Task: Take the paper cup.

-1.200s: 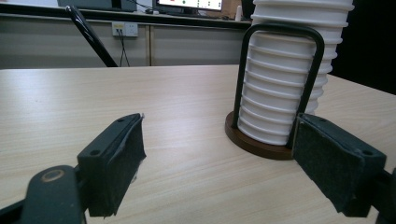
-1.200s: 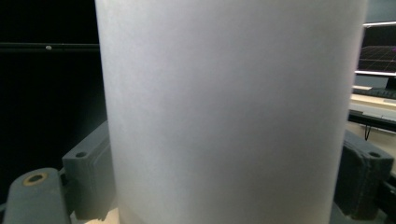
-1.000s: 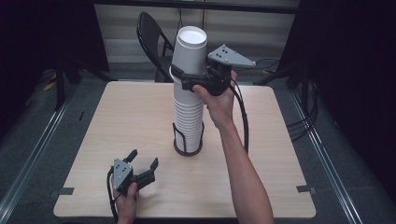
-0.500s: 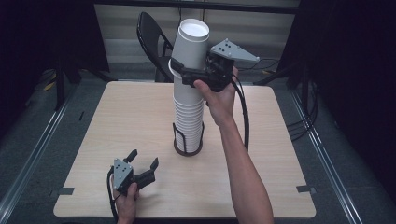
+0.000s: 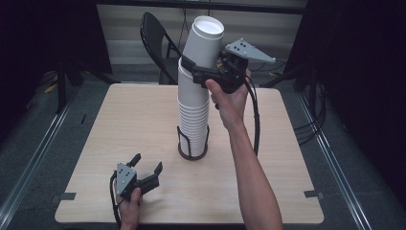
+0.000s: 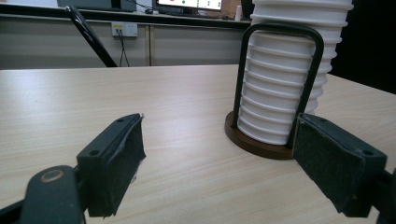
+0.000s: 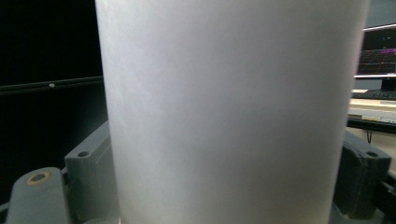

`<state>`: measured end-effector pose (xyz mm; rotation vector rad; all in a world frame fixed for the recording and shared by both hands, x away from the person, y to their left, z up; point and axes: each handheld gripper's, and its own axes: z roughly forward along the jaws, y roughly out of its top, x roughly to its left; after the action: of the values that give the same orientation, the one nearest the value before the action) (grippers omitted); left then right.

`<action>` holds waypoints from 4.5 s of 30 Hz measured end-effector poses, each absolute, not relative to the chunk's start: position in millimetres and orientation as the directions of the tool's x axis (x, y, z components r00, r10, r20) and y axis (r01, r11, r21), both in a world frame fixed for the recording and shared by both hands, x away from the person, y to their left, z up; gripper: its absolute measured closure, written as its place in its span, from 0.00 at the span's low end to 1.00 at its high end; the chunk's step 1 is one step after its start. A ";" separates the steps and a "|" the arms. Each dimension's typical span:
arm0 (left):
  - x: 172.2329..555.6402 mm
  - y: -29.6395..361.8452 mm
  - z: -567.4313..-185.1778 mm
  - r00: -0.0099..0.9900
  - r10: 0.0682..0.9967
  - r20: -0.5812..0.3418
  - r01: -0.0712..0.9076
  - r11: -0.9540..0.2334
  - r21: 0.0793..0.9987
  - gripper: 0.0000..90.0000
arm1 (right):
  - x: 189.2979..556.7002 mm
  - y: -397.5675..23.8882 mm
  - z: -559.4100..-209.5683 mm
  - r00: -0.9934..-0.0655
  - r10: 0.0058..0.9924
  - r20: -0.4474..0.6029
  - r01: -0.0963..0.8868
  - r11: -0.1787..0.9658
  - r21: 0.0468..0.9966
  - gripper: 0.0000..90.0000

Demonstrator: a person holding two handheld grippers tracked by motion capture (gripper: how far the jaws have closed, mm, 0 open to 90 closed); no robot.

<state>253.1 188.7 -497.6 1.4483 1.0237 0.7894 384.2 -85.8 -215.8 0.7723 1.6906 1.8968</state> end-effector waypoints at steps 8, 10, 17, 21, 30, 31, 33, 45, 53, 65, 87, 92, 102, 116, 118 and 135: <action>253.0 188.7 -497.6 0.394 0.916 -0.077 0.155 0.016 0.988 0.18 | 381.1 -94.4 -213.5 -0.712 0.696 0.099 0.015 -0.125 0.992 0.15; 253.0 188.7 -497.6 0.393 0.916 -0.077 0.156 0.016 0.988 0.18 | 379.3 -98.8 -211.7 -0.709 0.697 0.103 0.013 -0.133 0.991 0.15; 252.9 189.1 -497.6 0.392 0.917 -0.078 0.154 0.018 0.988 0.18 | 378.7 -101.2 -210.3 -0.706 0.701 0.102 0.009 -0.135 0.991 0.15; 253.0 188.7 -497.6 0.394 0.916 -0.076 0.156 0.015 0.988 0.18 | 377.2 -106.5 -209.9 -0.703 0.703 0.110 0.006 -0.148 0.989 0.15; 254.0 188.6 -497.3 0.397 0.915 -0.075 0.167 0.009 0.986 0.20 | 371.3 -127.3 -212.3 -0.672 0.731 0.116 0.005 -0.152 0.988 0.15; 254.3 188.2 -497.3 0.399 0.914 -0.081 0.169 0.014 0.986 0.20 | 371.3 -127.3 -212.3 -0.672 0.731 0.116 0.005 -0.152 0.988 0.15; 254.4 188.2 -497.3 0.397 0.915 -0.079 0.169 0.012 0.986 0.20 | 370.2 -132.1 -214.8 -0.669 0.734 0.118 0.008 -0.151 0.988 0.15; 255.1 187.2 -496.8 0.378 0.923 -0.071 0.178 0.003 0.984 0.24 | 359.8 -156.7 -228.5 -0.624 0.767 0.150 0.044 -0.157 0.987 0.15; 255.8 187.3 -496.7 0.385 0.920 -0.075 0.184 0.003 0.983 0.25 | 353.8 -167.1 -247.6 -0.611 0.774 0.167 0.077 -0.151 0.985 0.15; 258.5 186.1 -495.6 0.441 0.893 -0.083 0.223 -0.019 0.975 0.25 | 342.9 -174.9 -280.4 -0.601 0.775 0.195 0.145 -0.134 0.980 0.15; 261.6 170.9 -486.8 0.539 0.831 -0.140 0.253 -0.002 0.968 0.31 | 322.9 -177.7 -336.7 -0.608 0.746 0.270 0.275 -0.121 0.954 0.15; 261.0 167.8 -487.0 0.551 0.822 -0.144 0.256 -0.003 0.967 0.31 | 316.4 -171.8 -349.1 -0.613 0.738 0.282 0.292 -0.120 0.949 0.15; 261.6 163.6 -484.2 0.561 0.816 -0.139 0.234 0.005 0.972 0.33 | 304.0 -166.8 -387.6 -0.601 0.715 0.358 0.364 -0.154 0.919 0.15; 256.1 150.5 -484.5 0.607 0.784 -0.129 0.223 -0.013 0.975 0.40 | 290.5 -153.7 -422.9 -0.585 0.680 0.441 0.443 -0.188 0.877 0.16; 256.0 149.5 -484.7 0.613 0.778 -0.139 0.229 -0.007 0.973 0.40 | 290.4 -153.5 -424.8 -0.577 0.682 0.450 0.449 -0.195 0.872 0.16; 252.9 137.9 -486.7 0.676 0.726 -0.123 0.216 -0.036 0.976 0.46 | 281.5 -142.2 -458.0 -0.538 0.568 0.623 0.557 -0.315 0.768 0.16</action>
<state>252.9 137.9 -486.7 1.5929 0.7928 0.4888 281.5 -142.2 -458.0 1.5064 1.8329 2.0464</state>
